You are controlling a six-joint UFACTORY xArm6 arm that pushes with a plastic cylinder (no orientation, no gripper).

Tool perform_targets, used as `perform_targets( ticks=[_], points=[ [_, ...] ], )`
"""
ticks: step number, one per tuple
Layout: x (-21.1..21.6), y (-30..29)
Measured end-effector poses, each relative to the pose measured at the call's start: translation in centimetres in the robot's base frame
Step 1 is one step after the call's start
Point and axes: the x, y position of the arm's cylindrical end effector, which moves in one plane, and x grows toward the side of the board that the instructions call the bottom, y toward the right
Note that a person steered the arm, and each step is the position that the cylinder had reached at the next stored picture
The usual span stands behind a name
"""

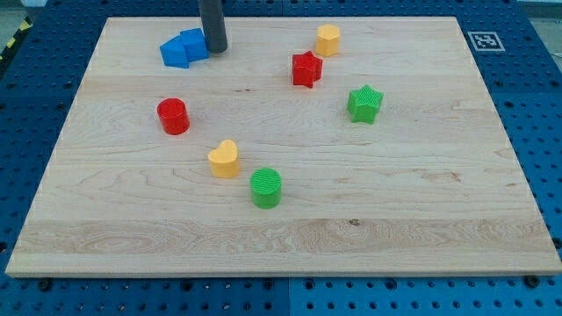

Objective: Move your arm to the top left

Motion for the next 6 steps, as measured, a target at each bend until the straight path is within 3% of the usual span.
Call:
perform_targets(
  ticks=[1, 3, 4, 5, 6],
  points=[
    [0.5, 0.4],
    [7.8, -0.2],
    [8.2, -7.0],
    [4.9, -14.9],
    [-1.2, -16.5]
  ],
)
